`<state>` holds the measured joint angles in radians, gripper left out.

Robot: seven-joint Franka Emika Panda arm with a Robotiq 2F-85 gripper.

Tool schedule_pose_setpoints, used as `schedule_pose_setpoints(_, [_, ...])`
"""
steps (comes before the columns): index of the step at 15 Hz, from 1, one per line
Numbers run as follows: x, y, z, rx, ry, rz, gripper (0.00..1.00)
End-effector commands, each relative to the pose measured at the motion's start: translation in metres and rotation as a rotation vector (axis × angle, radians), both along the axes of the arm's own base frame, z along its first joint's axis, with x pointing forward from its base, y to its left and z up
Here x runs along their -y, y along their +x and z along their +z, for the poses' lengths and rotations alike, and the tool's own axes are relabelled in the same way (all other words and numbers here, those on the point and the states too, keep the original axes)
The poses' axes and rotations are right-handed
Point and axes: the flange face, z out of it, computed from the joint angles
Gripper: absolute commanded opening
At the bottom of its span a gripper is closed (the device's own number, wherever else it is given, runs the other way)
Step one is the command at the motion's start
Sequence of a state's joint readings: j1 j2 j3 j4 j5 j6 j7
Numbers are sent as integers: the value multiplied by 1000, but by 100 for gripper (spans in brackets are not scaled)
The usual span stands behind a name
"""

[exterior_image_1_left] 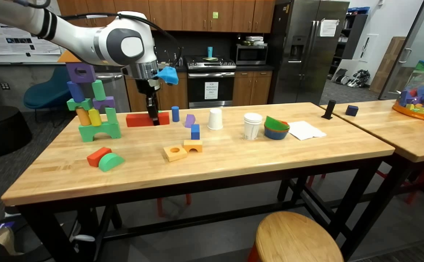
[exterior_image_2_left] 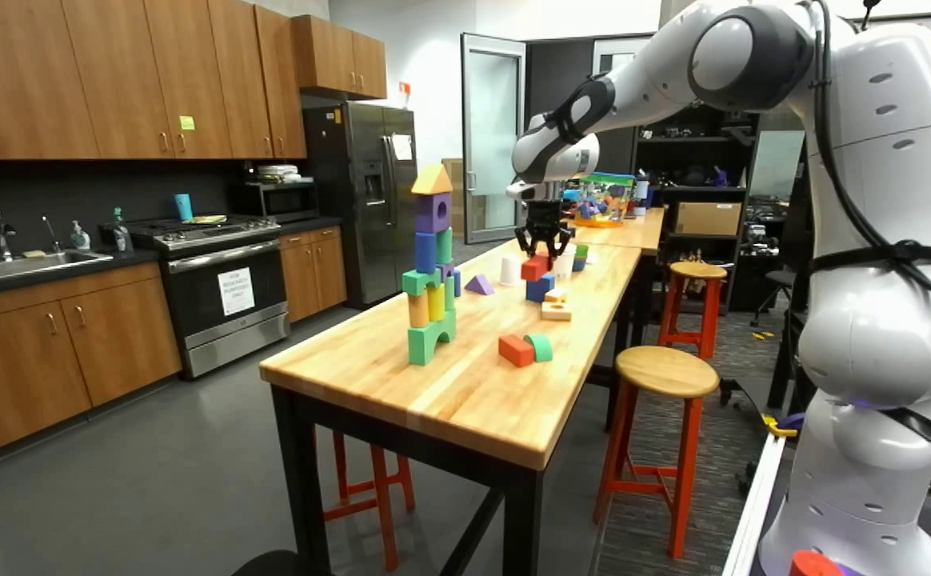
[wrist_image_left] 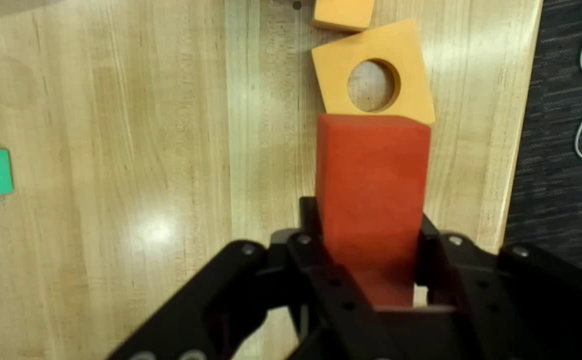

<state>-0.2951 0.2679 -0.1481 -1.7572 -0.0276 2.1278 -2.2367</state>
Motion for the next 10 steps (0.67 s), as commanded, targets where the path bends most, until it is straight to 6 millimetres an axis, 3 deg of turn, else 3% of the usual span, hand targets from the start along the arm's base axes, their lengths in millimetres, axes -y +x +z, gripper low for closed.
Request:
schedule_pose_setpoints(1, [1,6,-1,16,13,2,16])
schedule_pose_setpoints(6, [11,-2,-3,10,11,14,16])
schedule_pose_setpoints(10, [38,-26,1,-7,-2,-14,16])
